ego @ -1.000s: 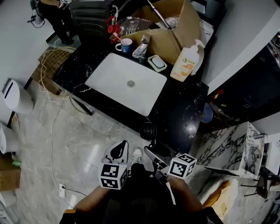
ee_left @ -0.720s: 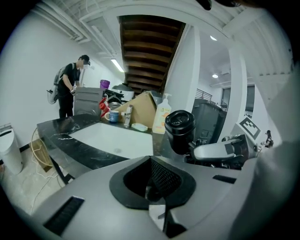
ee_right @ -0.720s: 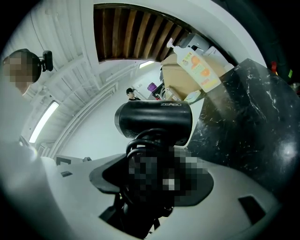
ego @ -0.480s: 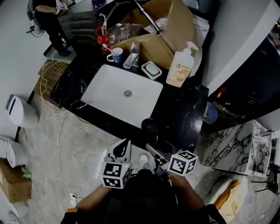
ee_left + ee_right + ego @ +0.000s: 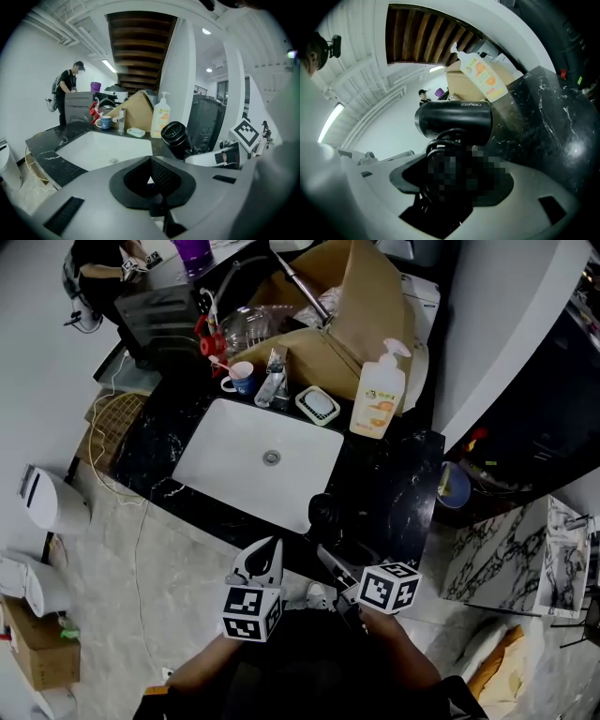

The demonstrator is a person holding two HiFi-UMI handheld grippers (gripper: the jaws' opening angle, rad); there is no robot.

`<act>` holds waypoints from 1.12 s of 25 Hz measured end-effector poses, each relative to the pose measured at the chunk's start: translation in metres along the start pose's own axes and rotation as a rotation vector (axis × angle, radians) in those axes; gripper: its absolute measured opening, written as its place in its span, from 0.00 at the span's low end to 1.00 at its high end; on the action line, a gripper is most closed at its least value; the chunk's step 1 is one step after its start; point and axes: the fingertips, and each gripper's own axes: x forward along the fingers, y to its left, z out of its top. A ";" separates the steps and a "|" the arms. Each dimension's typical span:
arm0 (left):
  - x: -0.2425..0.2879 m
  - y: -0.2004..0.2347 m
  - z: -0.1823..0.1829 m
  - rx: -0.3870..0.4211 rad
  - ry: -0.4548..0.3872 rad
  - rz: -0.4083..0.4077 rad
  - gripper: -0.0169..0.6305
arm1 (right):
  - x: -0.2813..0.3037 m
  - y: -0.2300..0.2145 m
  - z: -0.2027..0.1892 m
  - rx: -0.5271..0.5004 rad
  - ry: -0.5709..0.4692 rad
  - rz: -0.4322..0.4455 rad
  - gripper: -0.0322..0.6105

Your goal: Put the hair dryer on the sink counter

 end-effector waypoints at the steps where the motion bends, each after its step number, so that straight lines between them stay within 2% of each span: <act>1: 0.004 0.001 0.002 0.002 0.002 -0.011 0.04 | 0.002 -0.003 0.003 -0.003 -0.004 -0.017 0.51; 12: 0.055 0.021 0.036 0.085 0.024 -0.190 0.04 | 0.024 -0.034 0.027 0.037 -0.096 -0.251 0.51; 20: 0.087 0.023 0.038 0.131 0.052 -0.291 0.04 | 0.036 -0.063 0.034 0.026 -0.072 -0.442 0.51; 28: 0.108 0.027 0.039 0.164 0.077 -0.335 0.04 | 0.046 -0.088 0.034 0.000 -0.005 -0.579 0.51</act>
